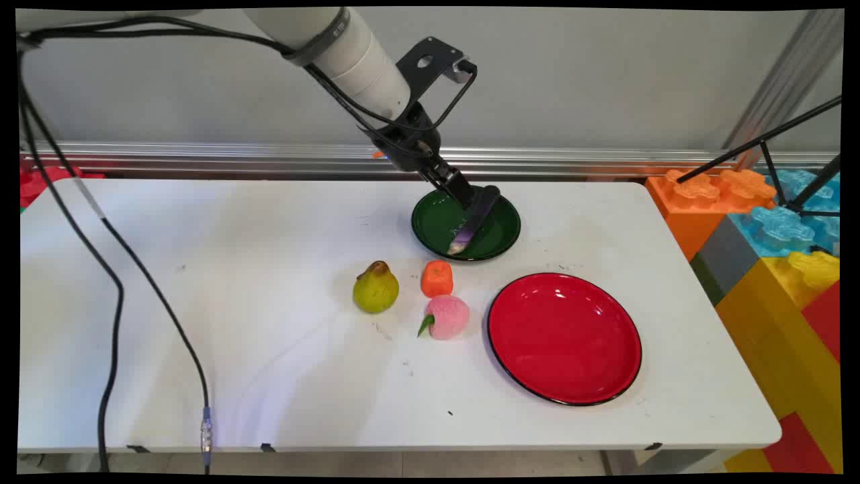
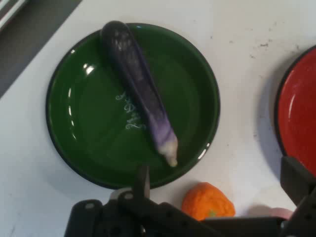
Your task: Pick up the eggplant from the green plate
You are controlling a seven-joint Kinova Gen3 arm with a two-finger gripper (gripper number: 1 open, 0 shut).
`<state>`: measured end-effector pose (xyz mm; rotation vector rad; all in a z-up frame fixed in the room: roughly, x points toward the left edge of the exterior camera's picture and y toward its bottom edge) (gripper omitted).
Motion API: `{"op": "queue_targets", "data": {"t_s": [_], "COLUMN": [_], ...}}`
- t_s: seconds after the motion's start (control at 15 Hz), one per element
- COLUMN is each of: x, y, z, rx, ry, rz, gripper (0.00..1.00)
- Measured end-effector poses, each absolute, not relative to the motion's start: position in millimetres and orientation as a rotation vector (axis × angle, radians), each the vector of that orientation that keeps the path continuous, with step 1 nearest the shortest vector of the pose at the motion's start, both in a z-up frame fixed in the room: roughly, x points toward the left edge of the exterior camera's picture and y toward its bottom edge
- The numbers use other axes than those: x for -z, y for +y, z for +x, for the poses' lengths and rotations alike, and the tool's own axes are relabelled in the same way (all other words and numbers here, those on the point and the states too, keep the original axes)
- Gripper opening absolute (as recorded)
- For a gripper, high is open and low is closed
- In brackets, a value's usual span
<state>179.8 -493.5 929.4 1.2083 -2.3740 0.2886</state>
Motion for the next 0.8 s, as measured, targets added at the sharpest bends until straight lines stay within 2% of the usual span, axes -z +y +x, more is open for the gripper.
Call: {"op": "queue_targets", "data": {"t_s": [0.47,0.8], "x": [-908.7,-865.4], "y": [-523.9,-550.0], "z": [180.4,179.2], "rx": [-0.319,-0.346], "ry": [-2.4,-2.377], "rz": [1.202,1.311], "gripper": [1.0,1.0]}}
